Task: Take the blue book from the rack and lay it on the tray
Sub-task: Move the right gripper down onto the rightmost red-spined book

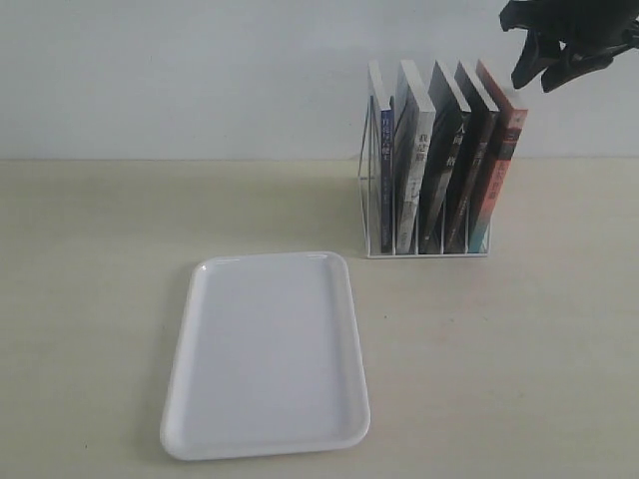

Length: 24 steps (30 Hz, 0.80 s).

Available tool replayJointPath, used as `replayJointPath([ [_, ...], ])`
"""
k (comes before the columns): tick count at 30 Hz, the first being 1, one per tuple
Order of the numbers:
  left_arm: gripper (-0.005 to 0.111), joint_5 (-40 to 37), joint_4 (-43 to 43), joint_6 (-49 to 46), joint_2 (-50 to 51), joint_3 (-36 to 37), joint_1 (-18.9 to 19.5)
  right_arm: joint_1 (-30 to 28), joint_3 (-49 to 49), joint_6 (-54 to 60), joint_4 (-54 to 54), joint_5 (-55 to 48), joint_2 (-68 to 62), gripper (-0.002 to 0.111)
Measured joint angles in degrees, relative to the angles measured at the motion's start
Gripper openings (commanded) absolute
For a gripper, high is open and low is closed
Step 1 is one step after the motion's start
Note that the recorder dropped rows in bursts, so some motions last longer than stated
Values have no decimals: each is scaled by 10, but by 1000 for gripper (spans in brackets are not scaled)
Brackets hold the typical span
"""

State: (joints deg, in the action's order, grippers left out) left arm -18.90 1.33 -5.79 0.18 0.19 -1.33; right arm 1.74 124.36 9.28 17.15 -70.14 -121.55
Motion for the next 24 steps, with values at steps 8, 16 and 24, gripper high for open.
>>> replayJointPath([
  [8, 5, 0, 0, 0, 0, 0, 0, 34, 0, 11, -15, 15, -1, 38],
  [16, 5, 0, 0, 0, 0, 0, 0, 36, 0, -3, -65, 19, -1, 38],
  [24, 5, 0, 0, 0, 0, 0, 0, 36, 0, -5, -66, 19, -4, 38],
])
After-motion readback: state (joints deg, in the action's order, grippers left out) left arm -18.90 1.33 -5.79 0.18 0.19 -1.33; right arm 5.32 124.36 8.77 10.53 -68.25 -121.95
